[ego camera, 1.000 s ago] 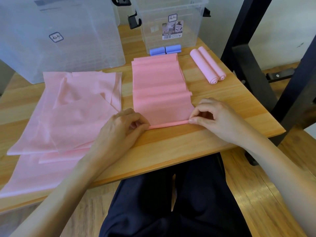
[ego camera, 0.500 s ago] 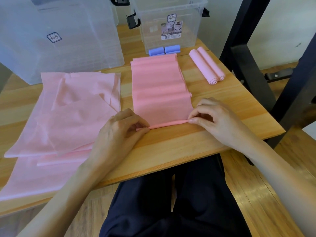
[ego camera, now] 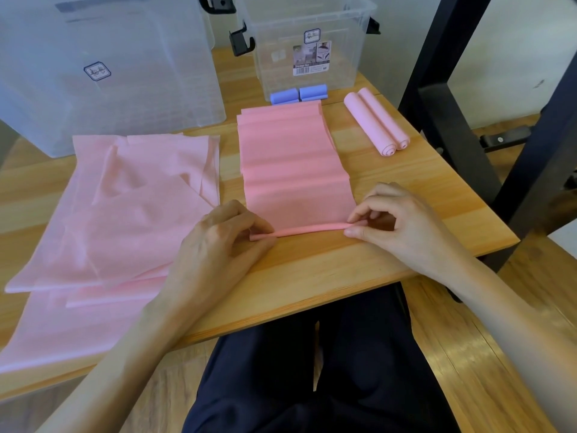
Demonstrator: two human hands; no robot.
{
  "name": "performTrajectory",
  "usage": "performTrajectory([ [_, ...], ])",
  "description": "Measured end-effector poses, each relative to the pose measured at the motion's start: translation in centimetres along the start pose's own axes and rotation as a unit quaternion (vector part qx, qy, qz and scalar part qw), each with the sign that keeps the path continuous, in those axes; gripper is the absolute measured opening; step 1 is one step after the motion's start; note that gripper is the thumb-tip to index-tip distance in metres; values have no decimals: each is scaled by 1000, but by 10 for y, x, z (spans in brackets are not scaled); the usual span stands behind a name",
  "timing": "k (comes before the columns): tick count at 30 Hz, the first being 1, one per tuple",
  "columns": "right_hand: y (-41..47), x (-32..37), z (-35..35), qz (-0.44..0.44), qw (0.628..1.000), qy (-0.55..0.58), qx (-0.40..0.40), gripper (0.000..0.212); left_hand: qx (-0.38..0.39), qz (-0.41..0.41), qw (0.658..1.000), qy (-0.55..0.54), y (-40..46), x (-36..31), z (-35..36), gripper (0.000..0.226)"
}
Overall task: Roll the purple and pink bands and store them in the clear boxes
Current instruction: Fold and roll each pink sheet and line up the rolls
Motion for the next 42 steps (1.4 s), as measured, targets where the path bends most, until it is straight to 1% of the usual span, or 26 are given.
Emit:
performTrajectory([
  [3,1,-1,0,0,1000,3,1,13,2,-2,1000,-20,1,2,0,8],
  [5,3,-2,0,12,1000,-4,25,15,17,-10,999,-28,2,3,0,8],
  [7,6,-2,-1,27,999,-4,40,12,29,-21,999,-27,4,3,0,10],
  [10,7,0,-2,30,1000,4,6,5,11,-36,999,-28,4,3,-2,6],
  [12,6,-1,-1,20,1000,4,-20,4,-1,-30,999,-23,4,3,-2,8],
  [13,5,-2,0,14,1000,0,-24,4,-1,-21,1000,-17,4,2,-2,9],
  [16,2,-3,1,-3,1000,1,-19,15,10,-6,1000,-7,3,1,-1,8],
  [19,2,-3,-1,-6,999,19,-27,11,16,-18,1000,-6,5,4,-1,12],
  [21,5,-5,-1,-4,999,12,-44,10,8,-24,1000,-1,10,4,0,9],
  [25,9,-6,2,-13,998,1,-68,6,0,-60,998,-22,17,8,1,3],
  [27,8,-5,3,-25,997,-3,-72,7,-10,-58,998,-30,18,8,0,4],
  [31,10,-5,3,-30,997,0,-66,10,-29,-29,999,-26,17,5,-1,9],
  [34,11,-5,2,-33,997,-14,-74,12,-25,-20,999,-12,15,6,1,1],
  [37,13,-4,3,-34,996,-26,-73,17,-22,-20,999,-12,16,10,3,6],
  [40,14,-3,3,-30,998,-26,-52,15,-15,-21,999,-21,17,11,3,7],
  [42,12,-3,1,-21,999,-30,-21,16,3,-16,1000,-14,15,8,2,7],
])
Point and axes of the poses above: each hand's wrist, its own y-axis towards the middle knuckle, its own z-axis out of the palm, x = y × z, the point moved 6 cm from there along y, towards the middle knuckle, and after that the axes turned 8 degrees about y, right-handed, at the moved point
